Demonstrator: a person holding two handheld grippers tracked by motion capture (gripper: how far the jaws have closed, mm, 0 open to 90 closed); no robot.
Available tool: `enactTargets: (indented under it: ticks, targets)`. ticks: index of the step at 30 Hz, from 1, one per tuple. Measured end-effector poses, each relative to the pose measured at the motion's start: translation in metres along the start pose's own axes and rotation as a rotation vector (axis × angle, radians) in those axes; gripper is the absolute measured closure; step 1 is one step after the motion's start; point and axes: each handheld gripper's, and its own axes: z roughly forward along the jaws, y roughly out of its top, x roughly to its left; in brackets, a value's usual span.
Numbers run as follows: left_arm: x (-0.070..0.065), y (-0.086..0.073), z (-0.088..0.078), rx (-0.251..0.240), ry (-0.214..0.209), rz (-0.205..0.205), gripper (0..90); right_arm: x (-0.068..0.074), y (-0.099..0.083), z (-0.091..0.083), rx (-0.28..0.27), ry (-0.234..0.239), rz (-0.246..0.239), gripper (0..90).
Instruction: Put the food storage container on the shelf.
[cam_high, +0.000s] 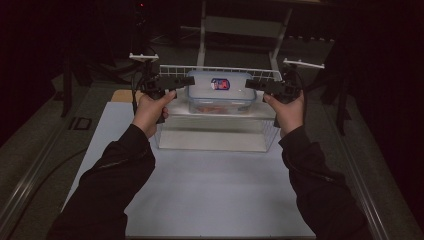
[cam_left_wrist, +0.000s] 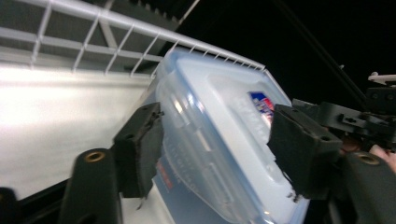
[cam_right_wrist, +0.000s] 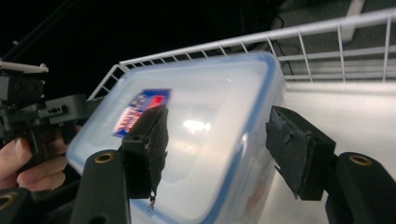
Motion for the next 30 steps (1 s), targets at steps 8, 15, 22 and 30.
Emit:
enactTargets:
  ticks: [8,15,22,30]
  targets:
    - [-0.023,-0.019,-0.028,-0.07,-0.045,0.197,15.2,0.032,-0.012,-0.02,0.0,0.065,-0.129,41.9]
    - [-0.037,-0.046,-0.046,-0.082,-0.034,0.34,0.0,0.052,-0.041,-0.015,0.067,0.105,-0.194,59.8]
    - [-0.046,-0.075,-0.058,-0.094,0.001,0.432,0.0,0.053,-0.058,0.001,0.131,0.106,-0.189,89.7]
    - [-0.042,-0.1,-0.067,-0.087,0.015,0.457,0.0,0.051,-0.059,0.025,0.152,0.112,-0.168,89.8]
